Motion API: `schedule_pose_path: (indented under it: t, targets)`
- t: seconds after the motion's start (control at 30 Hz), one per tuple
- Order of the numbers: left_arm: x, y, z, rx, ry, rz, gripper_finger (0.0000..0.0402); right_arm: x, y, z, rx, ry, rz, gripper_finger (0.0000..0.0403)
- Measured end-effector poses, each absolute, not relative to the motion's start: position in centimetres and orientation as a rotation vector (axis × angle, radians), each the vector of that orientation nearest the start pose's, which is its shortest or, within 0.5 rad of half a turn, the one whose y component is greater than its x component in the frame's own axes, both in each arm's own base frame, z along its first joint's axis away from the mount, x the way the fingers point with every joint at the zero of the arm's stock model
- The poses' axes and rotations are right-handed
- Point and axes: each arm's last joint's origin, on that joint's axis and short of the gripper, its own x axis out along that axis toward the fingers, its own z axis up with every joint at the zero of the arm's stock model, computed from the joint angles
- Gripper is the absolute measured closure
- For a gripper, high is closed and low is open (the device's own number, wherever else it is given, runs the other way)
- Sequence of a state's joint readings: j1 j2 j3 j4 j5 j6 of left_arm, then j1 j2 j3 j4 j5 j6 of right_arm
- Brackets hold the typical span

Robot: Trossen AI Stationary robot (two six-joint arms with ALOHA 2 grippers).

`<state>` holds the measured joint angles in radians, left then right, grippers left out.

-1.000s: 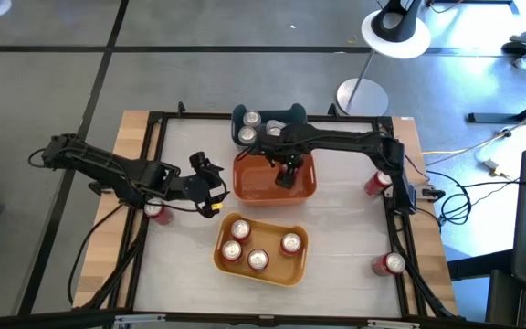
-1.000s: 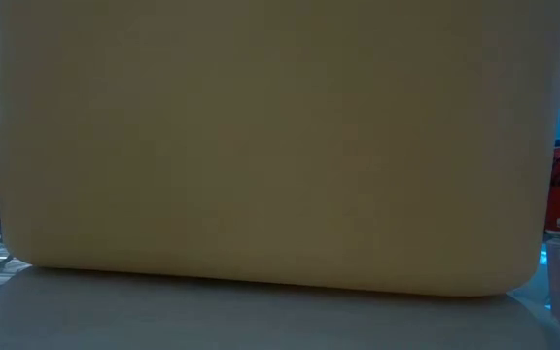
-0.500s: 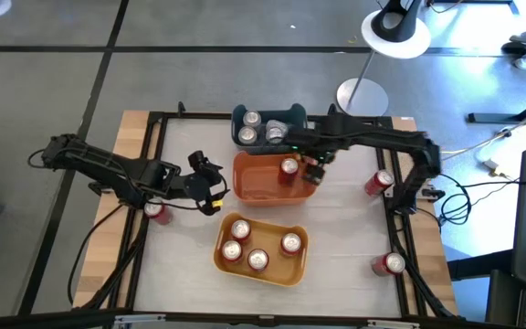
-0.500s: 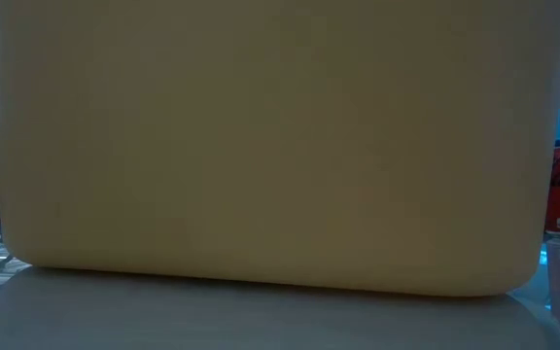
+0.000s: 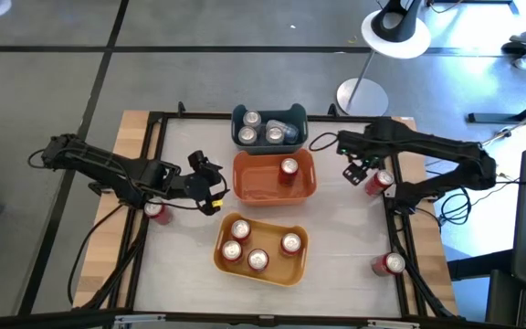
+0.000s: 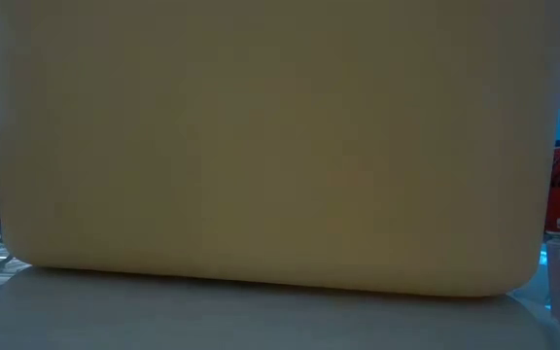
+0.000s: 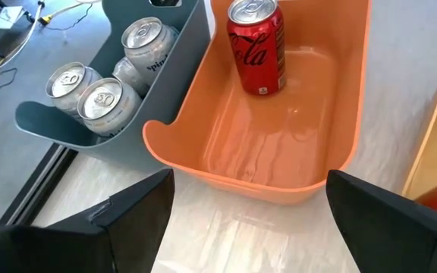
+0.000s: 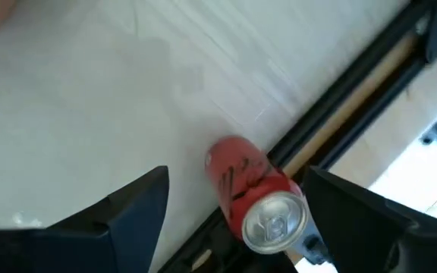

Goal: Sort soda cans
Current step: Put the top red soda can into the orange bin

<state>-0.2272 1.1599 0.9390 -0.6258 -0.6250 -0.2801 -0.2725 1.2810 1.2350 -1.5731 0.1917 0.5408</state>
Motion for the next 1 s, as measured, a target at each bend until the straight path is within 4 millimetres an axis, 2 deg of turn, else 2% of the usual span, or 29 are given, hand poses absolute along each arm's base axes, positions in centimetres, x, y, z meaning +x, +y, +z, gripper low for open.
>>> schedule_pose_path:
  t: [0.23,0.37,0.63,1.0]
  targets:
    - [22.5,-3.5,28.2,0.092,0.712,0.474,0.0070,17.0,-5.2,30.2,0.518,1.513,-0.763,0.0100]
    - [22.5,-3.5,28.2,0.086,0.710,0.475,0.0070,16.8,-5.3,29.3,0.471,1.559,-0.767,0.0093]
    - [22.5,-3.5,28.2,0.087,0.710,0.474,0.0070,16.1,-5.1,26.9,0.447,1.660,-0.785,0.0010]
    - [22.6,-3.5,28.3,0.081,0.703,0.475,0.0070,13.7,-4.4,25.3,0.447,1.691,-0.804,0.0019]
